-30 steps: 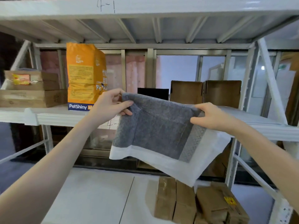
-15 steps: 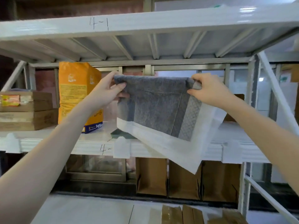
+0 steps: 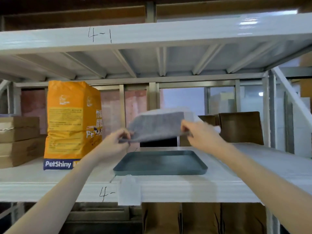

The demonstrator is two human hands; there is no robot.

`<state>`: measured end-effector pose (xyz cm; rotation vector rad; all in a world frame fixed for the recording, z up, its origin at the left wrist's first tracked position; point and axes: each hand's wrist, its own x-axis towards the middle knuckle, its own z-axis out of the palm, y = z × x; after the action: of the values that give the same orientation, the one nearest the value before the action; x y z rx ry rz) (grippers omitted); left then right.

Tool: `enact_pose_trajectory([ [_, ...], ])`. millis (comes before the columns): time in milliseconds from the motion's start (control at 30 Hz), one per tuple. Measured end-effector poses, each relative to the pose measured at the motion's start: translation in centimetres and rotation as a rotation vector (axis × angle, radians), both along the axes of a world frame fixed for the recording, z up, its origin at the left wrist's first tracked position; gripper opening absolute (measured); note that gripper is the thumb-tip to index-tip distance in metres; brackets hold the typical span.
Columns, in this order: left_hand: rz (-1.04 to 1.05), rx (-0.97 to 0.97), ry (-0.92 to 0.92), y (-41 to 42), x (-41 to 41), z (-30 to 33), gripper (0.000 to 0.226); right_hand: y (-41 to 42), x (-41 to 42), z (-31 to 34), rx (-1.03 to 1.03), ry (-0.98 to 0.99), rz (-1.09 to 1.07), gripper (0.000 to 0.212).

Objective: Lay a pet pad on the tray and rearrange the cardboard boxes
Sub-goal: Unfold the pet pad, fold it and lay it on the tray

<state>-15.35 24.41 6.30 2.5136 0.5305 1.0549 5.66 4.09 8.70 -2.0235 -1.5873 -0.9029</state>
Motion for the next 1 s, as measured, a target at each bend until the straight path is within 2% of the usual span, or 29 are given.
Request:
enact_pose_trajectory([
  [67, 0.021, 0.035, 0.186, 1.3, 0.1, -2.1, 0.023, 1.3, 0.7, -2.8, -0.235, 0.063, -0.032, 0.023],
  [167, 0.031, 0.09, 0.348, 2.0, -0.1, -3.5, 0.025, 2.2, 1.5, -5.2, -0.4, 0.178, 0.033, 0.026],
  [267, 0.063, 0.098, 0.343, 2.3, -0.3, -4.0, 0.03, 2.0, 1.7, -5.7, -0.427, 0.321, 0.088, 0.039],
  [333, 0.127, 0.11, 0.321, 2.3, -0.5, -4.1, 0.029, 1.7, 1.8, -5.9, -0.449, 0.422, 0.139, 0.027],
  [400, 0.211, 0.143, 0.318, 2.3, -0.6, -4.1, 0.024, 1.6, 1.4, -6.1, -0.495, 0.452, 0.14, 0.034],
  [467, 0.27, 0.146, 0.315, 2.0, -0.7, -4.2, 0.028, 1.8, 1.2, -6.5, -0.504, 0.489, 0.142, 0.04],
  [633, 0.287, 0.171, 0.25, 0.4, -0.1, -4.1, 0.033, 2.1, 1.1, -7.0, -0.528, 0.497, 0.146, 0.045],
  [700, 0.225, 0.157, 0.231, -0.2, 0.7, -4.3, 0.032, 2.1, 1.1, -7.0, -0.544, 0.506, 0.154, 0.045],
  [767, 0.134, 0.105, 0.301, -0.7, 1.5, -4.6, 0.036, 2.2, 1.4, -6.9, -0.557, 0.551, 0.167, 0.047],
  [867, 0.119, 0.117, 0.514, -0.9, 2.3, -4.9, 0.038, 2.4, 1.6, -6.8, -0.536, 0.646, 0.188, 0.054],
  [1000, 0.097, 0.013, 0.528, -0.5, 3.1, -4.7, 0.032, 2.6, 1.4, -7.2, -0.515, 0.573, 0.174, 0.043],
])
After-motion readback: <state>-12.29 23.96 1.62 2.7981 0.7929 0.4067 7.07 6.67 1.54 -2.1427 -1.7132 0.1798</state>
